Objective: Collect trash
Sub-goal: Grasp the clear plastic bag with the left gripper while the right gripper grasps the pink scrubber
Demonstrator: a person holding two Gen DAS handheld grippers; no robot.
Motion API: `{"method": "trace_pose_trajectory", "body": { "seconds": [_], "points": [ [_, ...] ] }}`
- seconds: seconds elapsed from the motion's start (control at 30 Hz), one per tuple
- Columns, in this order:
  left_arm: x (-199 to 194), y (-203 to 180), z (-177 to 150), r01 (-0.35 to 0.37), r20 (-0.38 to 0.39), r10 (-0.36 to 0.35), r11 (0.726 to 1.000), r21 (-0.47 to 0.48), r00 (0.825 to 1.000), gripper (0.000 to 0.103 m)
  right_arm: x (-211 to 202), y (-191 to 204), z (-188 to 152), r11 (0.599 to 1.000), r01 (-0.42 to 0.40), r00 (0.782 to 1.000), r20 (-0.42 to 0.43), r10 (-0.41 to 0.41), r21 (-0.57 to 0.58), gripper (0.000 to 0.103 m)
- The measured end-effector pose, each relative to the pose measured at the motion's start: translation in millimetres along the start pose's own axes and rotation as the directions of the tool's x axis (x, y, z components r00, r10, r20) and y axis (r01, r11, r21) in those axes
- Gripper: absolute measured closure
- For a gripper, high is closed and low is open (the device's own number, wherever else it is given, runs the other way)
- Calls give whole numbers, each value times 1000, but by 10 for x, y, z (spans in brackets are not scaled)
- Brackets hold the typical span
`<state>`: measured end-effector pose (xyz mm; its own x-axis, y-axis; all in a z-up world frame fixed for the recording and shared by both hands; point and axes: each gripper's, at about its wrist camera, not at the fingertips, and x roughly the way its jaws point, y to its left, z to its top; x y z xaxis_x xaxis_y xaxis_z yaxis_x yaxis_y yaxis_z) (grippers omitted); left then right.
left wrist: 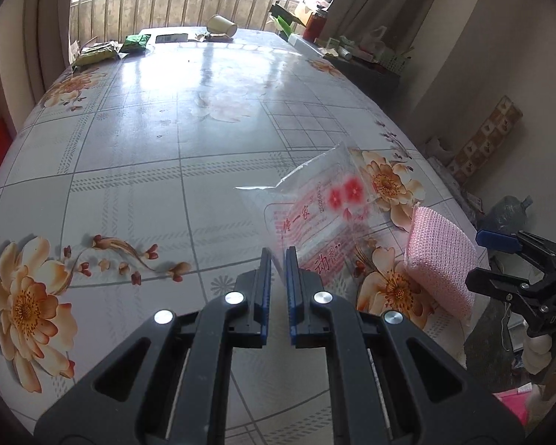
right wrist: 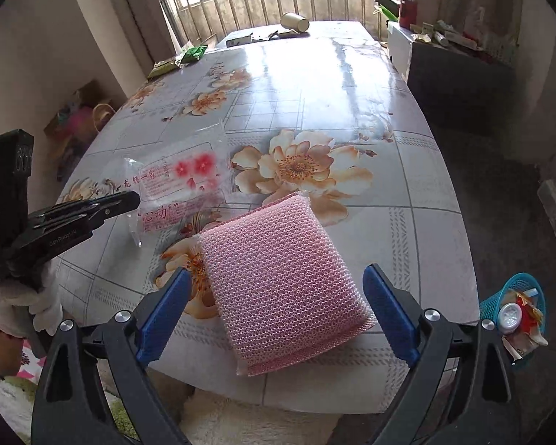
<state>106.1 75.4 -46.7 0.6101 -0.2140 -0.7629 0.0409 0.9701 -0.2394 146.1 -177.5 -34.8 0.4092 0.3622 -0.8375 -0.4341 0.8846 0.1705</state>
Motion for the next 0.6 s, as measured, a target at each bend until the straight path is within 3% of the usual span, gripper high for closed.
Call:
{"method": "trace_pose_trajectory", "body": {
  "seconds": [0.17, 0.3, 0.6],
  "points": [
    [-2, -70, 32, -35, 13, 35, 999, 25, 999, 97, 101, 114, -48, 989, 88, 996, -21, -91, -120, 12],
    [-3, -104, 27, -49, 21, 49, 998, 40, 999, 97, 199, 169, -77, 979, 110, 992, -40, -119, -169, 12],
    [13, -149, 33, -64, 30, 63, 996, 59, 998, 97, 288, -29, -47, 997, 58, 997, -39, -60, -59, 12]
  ]
}}
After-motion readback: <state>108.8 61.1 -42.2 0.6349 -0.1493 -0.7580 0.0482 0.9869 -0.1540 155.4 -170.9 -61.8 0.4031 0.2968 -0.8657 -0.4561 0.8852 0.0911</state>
